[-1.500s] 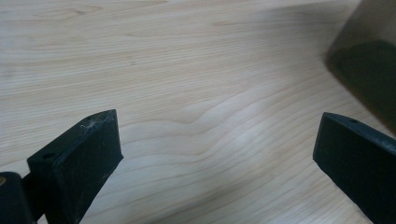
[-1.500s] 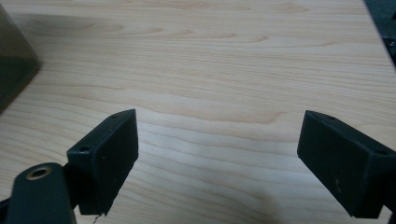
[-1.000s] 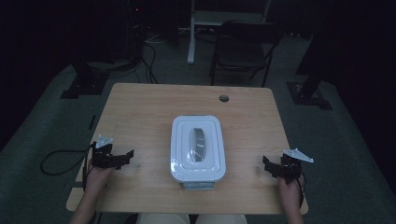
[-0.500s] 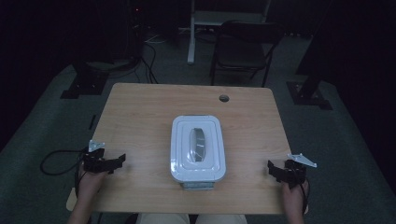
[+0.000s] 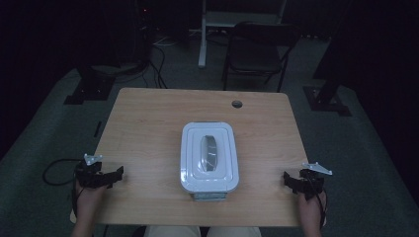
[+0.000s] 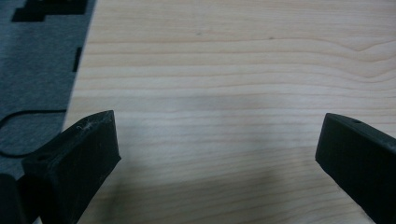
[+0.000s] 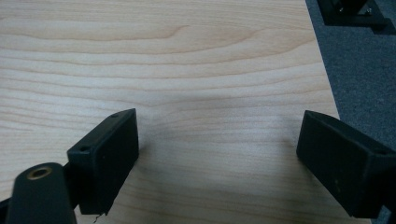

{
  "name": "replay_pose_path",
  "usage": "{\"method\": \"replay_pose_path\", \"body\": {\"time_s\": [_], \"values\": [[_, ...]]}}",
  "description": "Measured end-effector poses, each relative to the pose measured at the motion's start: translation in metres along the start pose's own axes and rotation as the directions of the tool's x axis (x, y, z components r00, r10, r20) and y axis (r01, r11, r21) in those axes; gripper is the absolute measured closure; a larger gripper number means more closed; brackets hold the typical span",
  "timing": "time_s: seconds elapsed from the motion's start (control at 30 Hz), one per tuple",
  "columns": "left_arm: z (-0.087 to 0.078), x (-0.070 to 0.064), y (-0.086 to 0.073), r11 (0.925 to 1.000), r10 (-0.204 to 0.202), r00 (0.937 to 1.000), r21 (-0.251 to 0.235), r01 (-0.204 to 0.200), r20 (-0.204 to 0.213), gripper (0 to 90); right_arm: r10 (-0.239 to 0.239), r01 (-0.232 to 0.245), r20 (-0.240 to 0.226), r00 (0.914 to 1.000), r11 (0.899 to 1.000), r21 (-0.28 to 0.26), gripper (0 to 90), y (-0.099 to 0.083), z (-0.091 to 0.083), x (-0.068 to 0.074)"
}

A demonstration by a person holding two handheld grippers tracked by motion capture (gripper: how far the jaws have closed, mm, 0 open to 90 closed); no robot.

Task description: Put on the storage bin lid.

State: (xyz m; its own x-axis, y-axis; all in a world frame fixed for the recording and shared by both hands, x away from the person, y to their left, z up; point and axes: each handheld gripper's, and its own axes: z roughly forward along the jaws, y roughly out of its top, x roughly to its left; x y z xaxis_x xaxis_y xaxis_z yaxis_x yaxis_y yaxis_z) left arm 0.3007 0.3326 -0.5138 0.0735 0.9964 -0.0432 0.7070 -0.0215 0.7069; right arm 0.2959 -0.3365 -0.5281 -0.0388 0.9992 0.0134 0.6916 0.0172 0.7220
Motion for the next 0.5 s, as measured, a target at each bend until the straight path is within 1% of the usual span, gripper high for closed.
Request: {"method": "replay_pose_path", "body": {"time_s": [0.07, 0.1, 0.13, 0.2, 0.27, 0.3, 0.37, 0.43, 0.5], "values": [[0.0011, 0.0, -0.0019, 1.0, -0.001, 0.9999, 0.007, 0.001, -0.016, 0.4, 0.009, -0.009, 0.01, 0.9999, 1.0, 0.0, 12.7, 0.0004, 0.0005, -0.0005], [0.0011, 0.0, -0.0019, 1.0, -0.001, 0.9999, 0.007, 0.001, -0.016, 0.4, 0.009, -0.009, 0.01, 0.9999, 1.0, 0.0, 12.7, 0.0004, 0.0005, -0.0005], [0.0018, -0.0004, -0.0027, 0.9999, -0.01, 0.9993, 0.003, 0.01, -0.035, 0.4, 0.015, -0.015, 0.015, 0.9998, 1.0, 0.0, 12.6, 0.0005, 0.0006, -0.0007], [0.0035, 0.0, -0.0033, 0.9999, -0.01, 0.9991, 0.006, 0.011, -0.04, 0.4, 0.024, -0.024, 0.024, 0.9994, 1.0, 0.0, 12.6, 0.0005, 0.0006, -0.0011], [0.0056, 0.0006, -0.0042, 0.9999, -0.008, 0.9977, 0.014, 0.009, -0.067, 0.5, 0.024, -0.024, 0.025, 0.9994, 1.0, 0.0, 12.6, 0.0005, 0.0005, -0.001], [0.0065, 0.0013, -0.0051, 0.9998, -0.003, 0.9979, 0.019, 0.004, -0.065, 0.5, 0.025, -0.025, 0.025, 0.9994, 1.0, 0.0, 12.6, 0.0005, 0.0005, -0.0011], [0.0072, 0.0022, -0.0064, 0.9995, 0.001, 0.9973, 0.033, 0.001, -0.074, 0.5, 0.027, -0.027, 0.027, 0.9993, 1.0, -0.001, 12.6, 0.0004, 0.0006, -0.0012], [0.0072, 0.0034, -0.0066, 0.9995, -0.01, 0.9969, 0.029, 0.012, -0.078, 0.5, 0.027, -0.027, 0.027, 0.9993, 1.0, -0.001, 12.6, 0.0005, 0.0006, -0.0012], [0.0077, 0.0042, -0.006, 0.9994, -0.009, 0.9964, 0.032, 0.012, -0.084, 0.5, 0.027, -0.027, 0.027, 0.9993, 1.0, 0.0, 12.6, 0.0004, 0.0006, -0.0012]]}}
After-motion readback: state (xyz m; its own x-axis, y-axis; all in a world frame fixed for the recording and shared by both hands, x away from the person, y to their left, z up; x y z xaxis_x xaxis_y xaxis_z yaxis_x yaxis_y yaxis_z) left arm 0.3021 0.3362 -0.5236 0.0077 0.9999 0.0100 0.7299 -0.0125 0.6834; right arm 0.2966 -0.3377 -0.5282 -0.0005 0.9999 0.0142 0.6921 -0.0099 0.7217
